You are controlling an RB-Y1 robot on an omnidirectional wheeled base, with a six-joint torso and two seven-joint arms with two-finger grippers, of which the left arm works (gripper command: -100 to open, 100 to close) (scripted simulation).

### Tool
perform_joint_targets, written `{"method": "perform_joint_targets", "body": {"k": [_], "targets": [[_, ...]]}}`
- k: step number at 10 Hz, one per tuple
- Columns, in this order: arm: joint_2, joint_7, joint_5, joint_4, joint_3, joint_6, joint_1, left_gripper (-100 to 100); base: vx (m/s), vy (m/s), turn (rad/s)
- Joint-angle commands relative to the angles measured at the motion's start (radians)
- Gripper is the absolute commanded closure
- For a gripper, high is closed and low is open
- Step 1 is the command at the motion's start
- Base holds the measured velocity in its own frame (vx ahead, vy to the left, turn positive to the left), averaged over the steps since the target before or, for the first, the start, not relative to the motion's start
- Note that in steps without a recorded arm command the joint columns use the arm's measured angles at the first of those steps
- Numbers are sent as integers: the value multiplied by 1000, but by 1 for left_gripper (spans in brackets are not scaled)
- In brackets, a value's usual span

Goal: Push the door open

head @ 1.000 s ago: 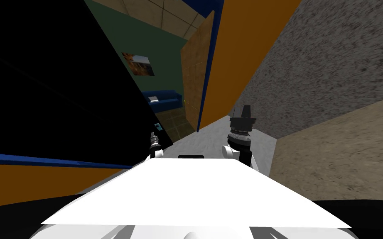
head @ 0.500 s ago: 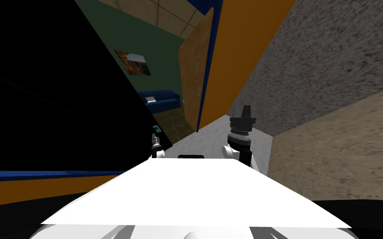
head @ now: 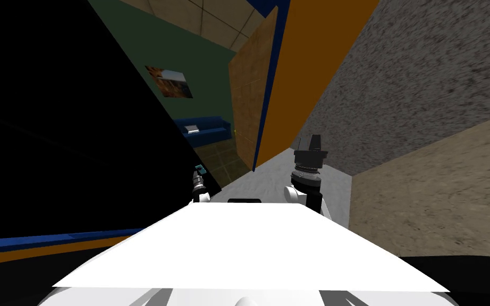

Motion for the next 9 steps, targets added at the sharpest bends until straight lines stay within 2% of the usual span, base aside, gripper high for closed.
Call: {"method": "perform_joint_targets", "body": {"k": [1,5,6,7,9], "targets": [[2,-1,2,7,3,-5,-1,-100,204,120,-27],[-12,-3,5,15,9,-15,2,-100,172,121,-19],[-11,-2,4,15,7,-14,3,-100,62,48,-7],[-11,-2,4,15,7,-14,3,100,-12,-10,3],[-11,-2,4,15,7,-14,3,100,-18,-14,0]]}}
